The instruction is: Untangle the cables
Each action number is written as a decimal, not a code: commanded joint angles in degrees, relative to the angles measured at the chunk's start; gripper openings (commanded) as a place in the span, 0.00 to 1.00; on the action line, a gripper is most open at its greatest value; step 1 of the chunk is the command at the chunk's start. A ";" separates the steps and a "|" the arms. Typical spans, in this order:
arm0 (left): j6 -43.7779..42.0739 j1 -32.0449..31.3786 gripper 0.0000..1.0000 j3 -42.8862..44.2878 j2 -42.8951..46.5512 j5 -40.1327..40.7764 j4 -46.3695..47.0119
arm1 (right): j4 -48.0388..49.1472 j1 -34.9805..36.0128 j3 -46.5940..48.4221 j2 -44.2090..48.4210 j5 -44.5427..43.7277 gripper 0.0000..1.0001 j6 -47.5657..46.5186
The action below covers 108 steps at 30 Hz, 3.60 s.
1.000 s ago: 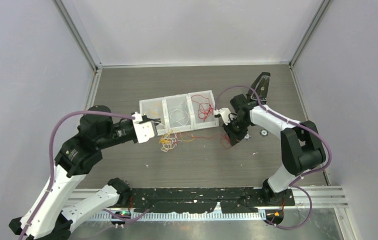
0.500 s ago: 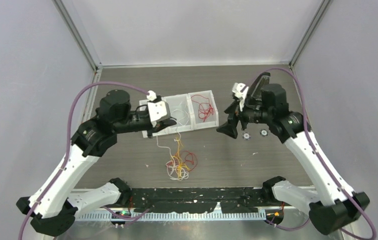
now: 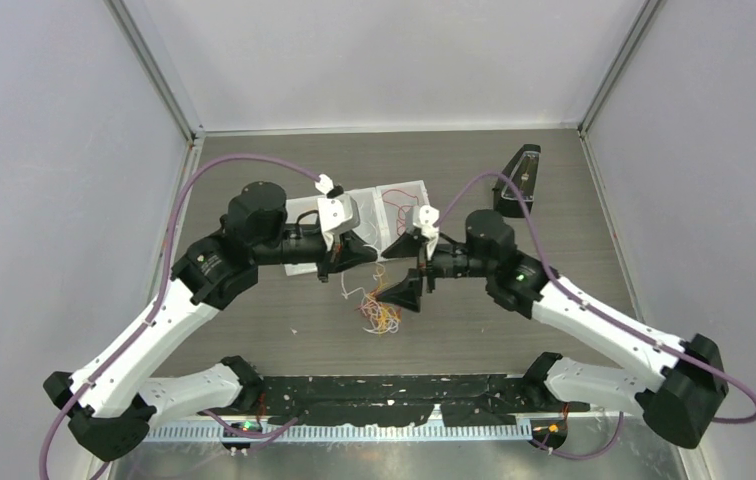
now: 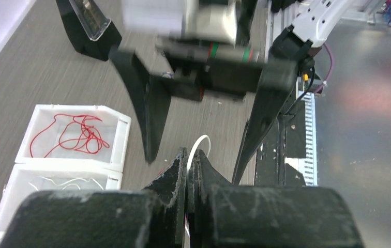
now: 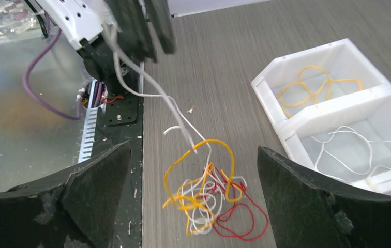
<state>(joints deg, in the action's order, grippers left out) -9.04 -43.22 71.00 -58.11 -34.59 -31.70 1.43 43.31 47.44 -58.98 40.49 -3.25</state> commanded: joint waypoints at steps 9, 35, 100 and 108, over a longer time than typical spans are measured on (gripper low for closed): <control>4.65 1.79 0.00 10.10 -1.01 -3.88 8.65 | 18.64 4.51 -7.95 -13.02 -5.39 0.21 -6.12; -9.52 6.81 0.00 50.96 -9.32 23.00 7.16 | 9.67 2.04 -18.21 -14.27 -11.53 0.06 -31.17; 6.51 8.90 0.00 56.18 -10.25 16.11 16.29 | 10.52 14.93 -12.07 -29.75 -13.72 0.34 -51.85; 4.01 8.96 0.00 35.29 -5.92 18.52 17.86 | -8.76 7.75 2.73 -23.77 -9.17 0.71 -35.99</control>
<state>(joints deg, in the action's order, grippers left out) -3.55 -34.68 112.79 -63.81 -17.91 -14.81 1.06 54.63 44.99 -88.62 28.21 -47.09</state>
